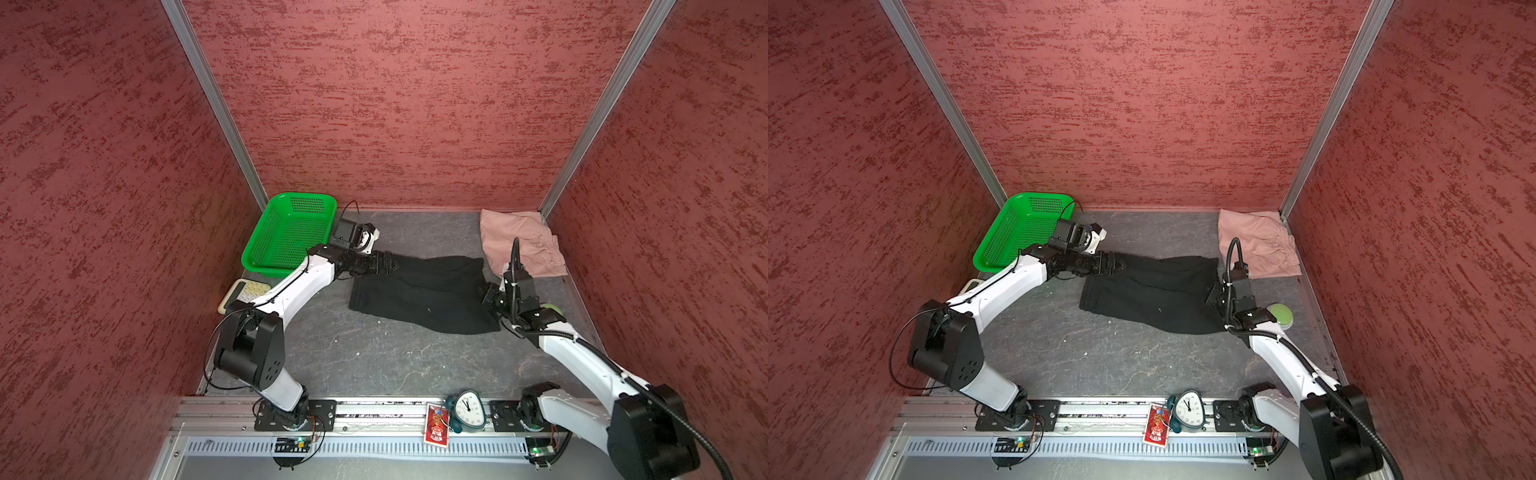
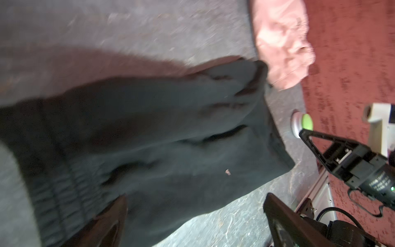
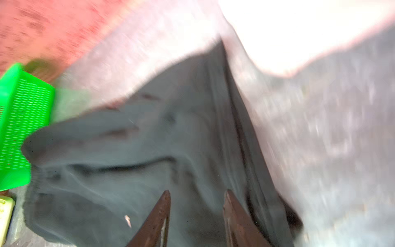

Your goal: Fold and stack the shorts

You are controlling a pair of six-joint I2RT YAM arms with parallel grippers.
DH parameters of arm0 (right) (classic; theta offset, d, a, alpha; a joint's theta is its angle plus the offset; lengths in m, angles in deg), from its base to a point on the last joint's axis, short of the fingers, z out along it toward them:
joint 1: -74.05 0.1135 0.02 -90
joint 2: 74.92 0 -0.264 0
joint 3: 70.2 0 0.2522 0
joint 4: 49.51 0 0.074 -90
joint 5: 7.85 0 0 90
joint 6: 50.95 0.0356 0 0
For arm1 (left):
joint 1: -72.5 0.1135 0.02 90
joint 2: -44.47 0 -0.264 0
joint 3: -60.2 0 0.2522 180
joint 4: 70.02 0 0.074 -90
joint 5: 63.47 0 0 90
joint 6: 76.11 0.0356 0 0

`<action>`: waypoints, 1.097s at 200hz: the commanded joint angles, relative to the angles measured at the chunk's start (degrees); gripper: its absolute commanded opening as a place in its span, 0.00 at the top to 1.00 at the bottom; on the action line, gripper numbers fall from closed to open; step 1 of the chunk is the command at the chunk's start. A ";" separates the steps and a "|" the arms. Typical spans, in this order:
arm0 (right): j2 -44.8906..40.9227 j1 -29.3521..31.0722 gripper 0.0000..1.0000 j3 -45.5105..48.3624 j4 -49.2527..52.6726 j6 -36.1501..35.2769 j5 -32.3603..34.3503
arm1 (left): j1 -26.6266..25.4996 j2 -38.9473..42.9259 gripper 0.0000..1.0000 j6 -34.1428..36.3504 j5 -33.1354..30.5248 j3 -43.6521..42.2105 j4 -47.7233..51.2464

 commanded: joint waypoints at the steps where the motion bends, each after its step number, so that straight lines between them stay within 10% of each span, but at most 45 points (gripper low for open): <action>1: 8.56 -0.24 0.69 -6.13 -5.86 -6.57 -0.75 | 1.47 -2.47 0.01 1.75 0.89 1.10 -7.99; 120: 40.83 -3.16 0.71 -18.23 -22.73 -2.33 -13.40 | 8.97 -16.88 0.01 -4.76 -1.07 -1.58 -16.33; 219: 40.89 -6.86 0.47 -20.73 -19.19 -4.35 -17.53 | 9.97 -14.20 0.00 -2.41 -1.45 -2.91 -9.48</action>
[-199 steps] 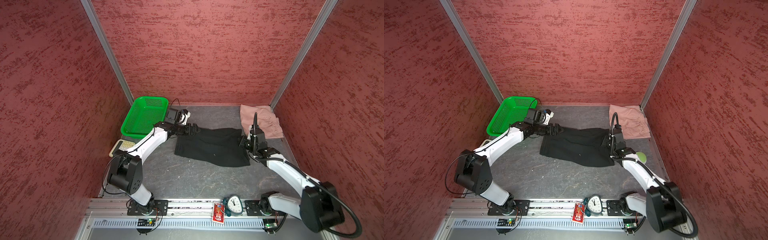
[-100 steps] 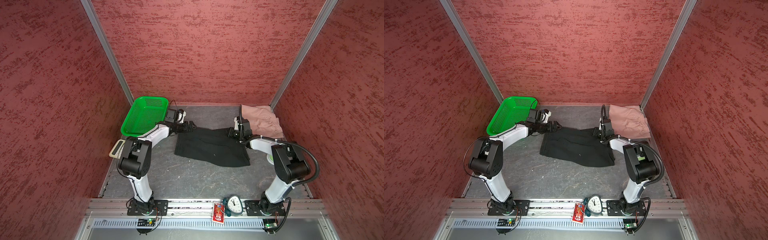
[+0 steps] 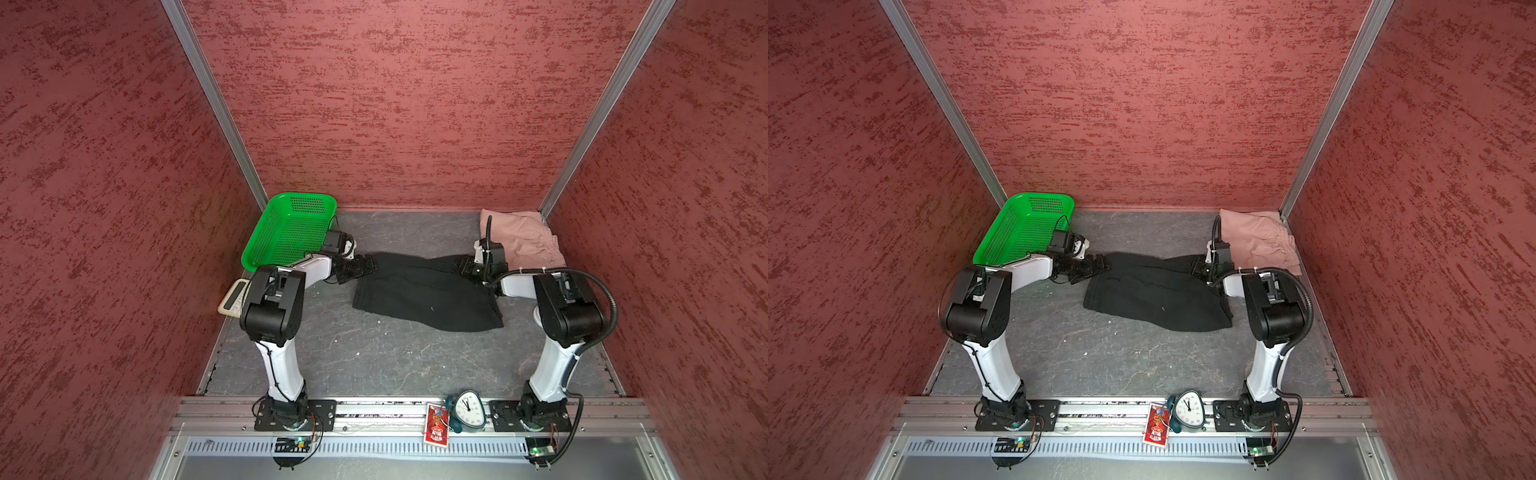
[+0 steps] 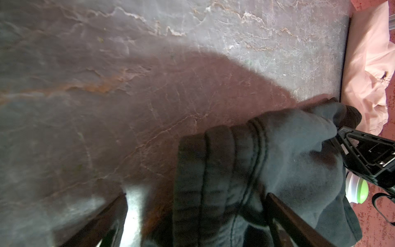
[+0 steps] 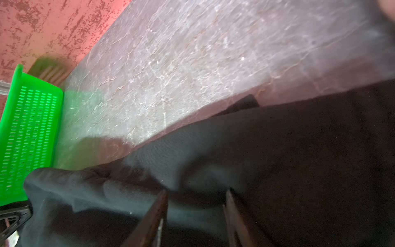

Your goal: Fold and stack the shorts

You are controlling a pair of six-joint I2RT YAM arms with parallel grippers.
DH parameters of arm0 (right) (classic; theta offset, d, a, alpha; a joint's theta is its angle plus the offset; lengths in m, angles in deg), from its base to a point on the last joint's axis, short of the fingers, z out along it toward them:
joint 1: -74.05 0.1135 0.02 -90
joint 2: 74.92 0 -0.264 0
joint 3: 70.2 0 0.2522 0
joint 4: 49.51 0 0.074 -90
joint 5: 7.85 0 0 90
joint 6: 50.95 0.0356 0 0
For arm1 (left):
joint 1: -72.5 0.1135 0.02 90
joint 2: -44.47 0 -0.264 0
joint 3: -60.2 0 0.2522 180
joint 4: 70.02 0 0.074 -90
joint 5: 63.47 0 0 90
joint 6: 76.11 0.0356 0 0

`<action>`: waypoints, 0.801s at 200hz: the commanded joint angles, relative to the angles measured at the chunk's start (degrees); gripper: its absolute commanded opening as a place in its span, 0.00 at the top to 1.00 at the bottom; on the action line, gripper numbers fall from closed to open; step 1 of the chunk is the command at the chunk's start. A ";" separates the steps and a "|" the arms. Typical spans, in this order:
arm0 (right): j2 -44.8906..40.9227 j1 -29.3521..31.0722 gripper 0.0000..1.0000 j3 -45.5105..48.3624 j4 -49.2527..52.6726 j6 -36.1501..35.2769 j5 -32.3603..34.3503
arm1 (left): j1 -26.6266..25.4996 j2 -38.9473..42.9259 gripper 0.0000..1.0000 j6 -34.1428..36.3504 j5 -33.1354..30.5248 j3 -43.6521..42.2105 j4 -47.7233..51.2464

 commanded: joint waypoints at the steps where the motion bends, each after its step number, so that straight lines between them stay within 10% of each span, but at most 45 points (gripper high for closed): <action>1: -1.81 -0.80 0.47 -3.25 4.25 -3.37 -0.15 | -0.65 3.24 0.00 2.10 -0.37 1.62 2.74; 99: -21.00 8.92 0.40 -3.66 20.80 -15.42 1.78 | 2.54 29.12 0.01 4.51 -11.63 -2.48 10.37; 160: -24.51 14.62 0.39 14.90 14.61 -7.05 5.22 | 7.16 45.09 0.01 1.71 -11.57 -13.92 6.77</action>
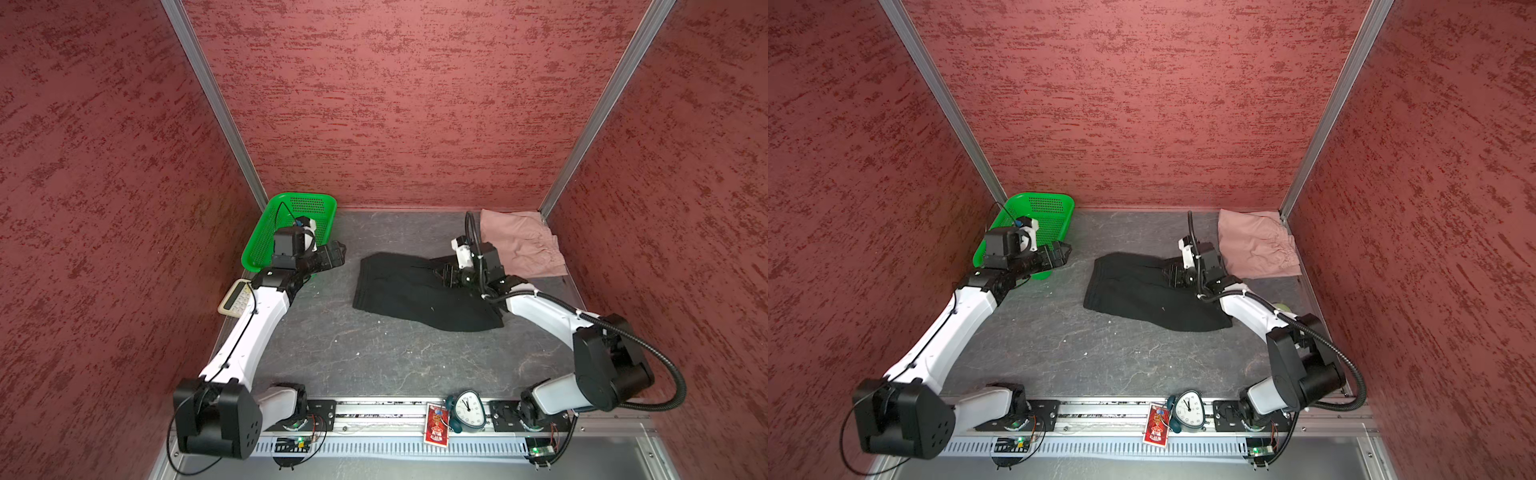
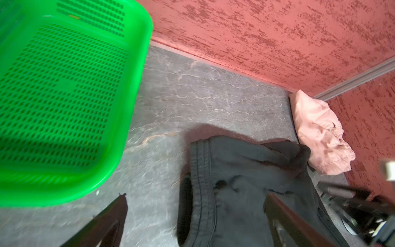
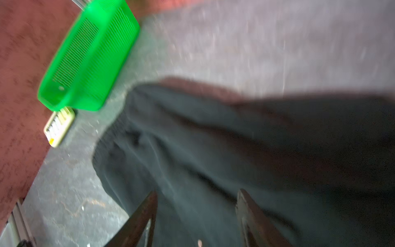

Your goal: Fold and stack the shorts

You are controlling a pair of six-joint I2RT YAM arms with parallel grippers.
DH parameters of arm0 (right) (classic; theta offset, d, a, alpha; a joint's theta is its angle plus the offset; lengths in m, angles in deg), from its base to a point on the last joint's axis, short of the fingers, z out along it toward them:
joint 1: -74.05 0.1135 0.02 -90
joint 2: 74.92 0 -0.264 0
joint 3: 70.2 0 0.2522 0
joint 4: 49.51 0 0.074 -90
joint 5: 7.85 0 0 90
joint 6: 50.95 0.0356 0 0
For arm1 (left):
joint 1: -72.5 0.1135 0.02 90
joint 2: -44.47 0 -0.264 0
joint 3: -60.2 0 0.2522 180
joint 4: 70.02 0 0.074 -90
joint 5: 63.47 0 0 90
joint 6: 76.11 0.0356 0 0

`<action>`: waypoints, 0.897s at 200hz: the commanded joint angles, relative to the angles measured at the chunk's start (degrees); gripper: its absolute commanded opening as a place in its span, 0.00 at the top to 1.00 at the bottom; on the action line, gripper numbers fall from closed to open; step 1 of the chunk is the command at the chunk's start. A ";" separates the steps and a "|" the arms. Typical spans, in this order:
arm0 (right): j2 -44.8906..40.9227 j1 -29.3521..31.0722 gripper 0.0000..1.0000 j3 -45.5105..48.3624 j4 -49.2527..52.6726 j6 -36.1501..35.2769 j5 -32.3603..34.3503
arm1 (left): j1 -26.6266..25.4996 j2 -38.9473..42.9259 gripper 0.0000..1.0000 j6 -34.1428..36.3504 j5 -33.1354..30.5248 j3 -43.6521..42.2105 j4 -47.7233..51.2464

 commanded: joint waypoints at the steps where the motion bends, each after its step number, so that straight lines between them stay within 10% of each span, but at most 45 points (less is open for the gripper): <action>1: -0.16 0.04 0.39 5.77 -1.28 3.35 3.49 | 0.24 2.20 0.01 -2.20 -0.29 -2.34 -1.22; 72: -2.92 -6.68 0.34 9.64 13.07 5.99 13.07 | 0.25 0.16 0.01 -2.45 2.45 0.06 1.08; 124: -13.04 -11.67 0.33 6.94 15.07 5.96 8.04 | 0.24 -0.32 0.01 -0.74 2.21 1.64 4.34; 145: -17.46 -8.36 0.32 5.79 8.08 4.16 1.00 | 0.30 1.14 0.01 -0.47 2.02 1.90 5.52; 179: -15.07 6.23 0.26 -3.46 9.32 -7.33 8.82 | 1.13 5.75 0.01 -0.20 0.15 2.34 8.71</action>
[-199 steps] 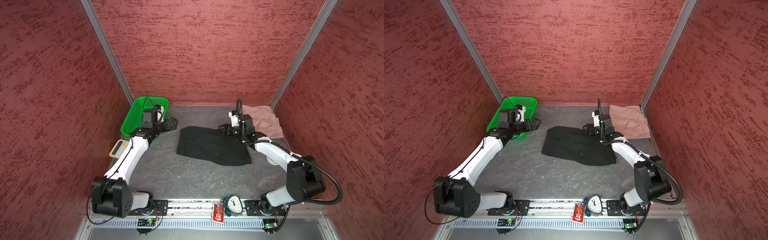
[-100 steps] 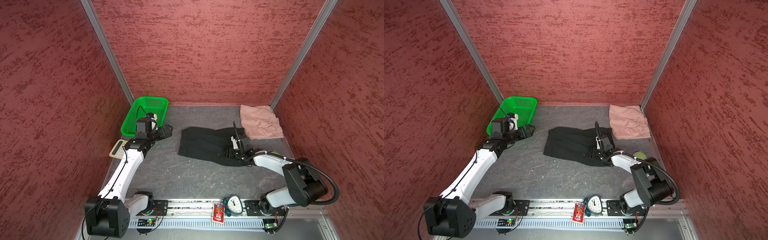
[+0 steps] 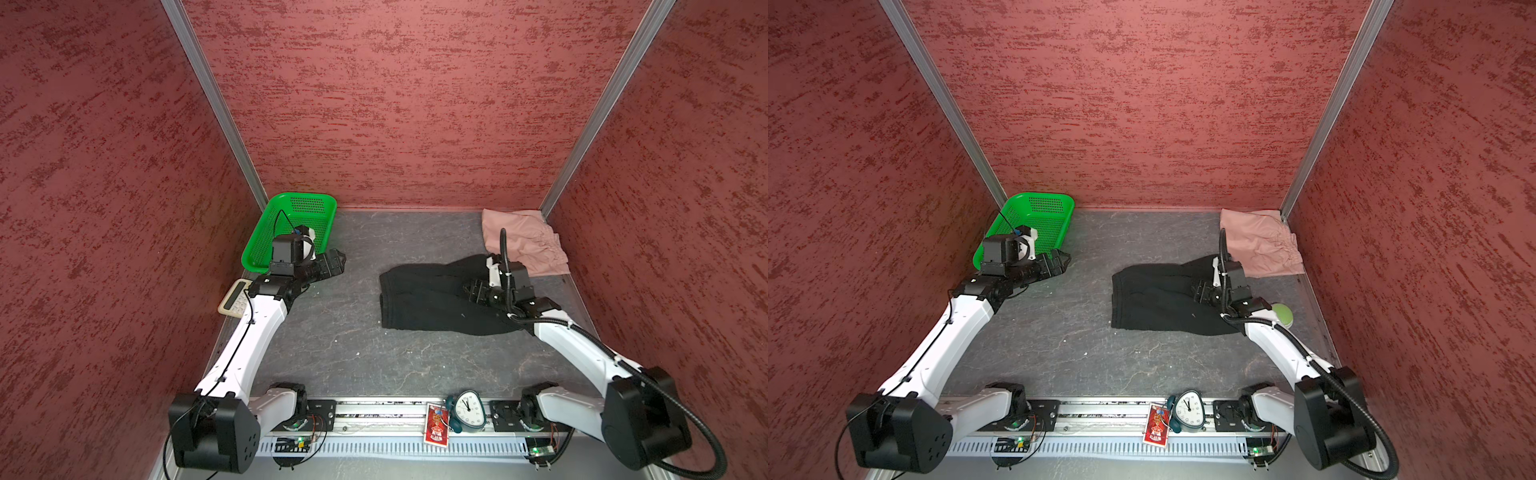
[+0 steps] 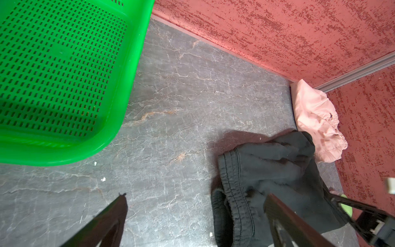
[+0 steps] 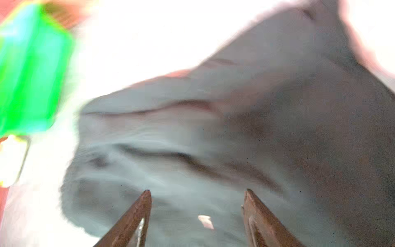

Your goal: Fold and stack the shorts

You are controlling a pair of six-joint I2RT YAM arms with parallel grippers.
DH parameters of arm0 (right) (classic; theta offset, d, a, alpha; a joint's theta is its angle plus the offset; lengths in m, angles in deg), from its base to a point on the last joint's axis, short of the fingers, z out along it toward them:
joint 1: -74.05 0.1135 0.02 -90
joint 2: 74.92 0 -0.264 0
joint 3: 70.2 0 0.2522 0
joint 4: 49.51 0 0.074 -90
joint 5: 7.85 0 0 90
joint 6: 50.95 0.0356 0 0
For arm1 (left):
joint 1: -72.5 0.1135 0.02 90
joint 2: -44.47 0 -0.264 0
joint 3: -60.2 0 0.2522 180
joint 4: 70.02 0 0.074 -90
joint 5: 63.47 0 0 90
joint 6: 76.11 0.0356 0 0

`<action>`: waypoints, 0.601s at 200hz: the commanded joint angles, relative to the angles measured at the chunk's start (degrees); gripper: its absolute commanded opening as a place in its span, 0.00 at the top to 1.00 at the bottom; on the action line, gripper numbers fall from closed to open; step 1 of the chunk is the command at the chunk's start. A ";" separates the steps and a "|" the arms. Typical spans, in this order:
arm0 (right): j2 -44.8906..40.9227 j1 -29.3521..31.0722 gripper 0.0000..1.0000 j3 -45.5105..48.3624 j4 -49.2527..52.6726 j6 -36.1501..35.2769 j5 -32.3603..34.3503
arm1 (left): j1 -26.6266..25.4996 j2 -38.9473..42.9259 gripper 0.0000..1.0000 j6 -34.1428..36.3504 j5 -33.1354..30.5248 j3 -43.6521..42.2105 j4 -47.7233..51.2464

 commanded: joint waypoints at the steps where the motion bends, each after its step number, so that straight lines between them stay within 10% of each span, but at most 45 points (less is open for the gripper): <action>1: 1.75 9.14 0.26 -6.93 -2.19 -9.68 3.23 | 1.12 4.25 0.01 1.18 -1.32 2.04 2.89; 62: 18.64 35.68 0.10 -17.50 3.18 -28.17 26.78 | 4.87 11.10 0.01 0.97 -0.17 2.35 6.40; 120: 28.27 43.80 0.01 -19.16 6.60 -32.87 36.13 | 5.46 10.67 0.01 1.16 3.15 -0.05 6.63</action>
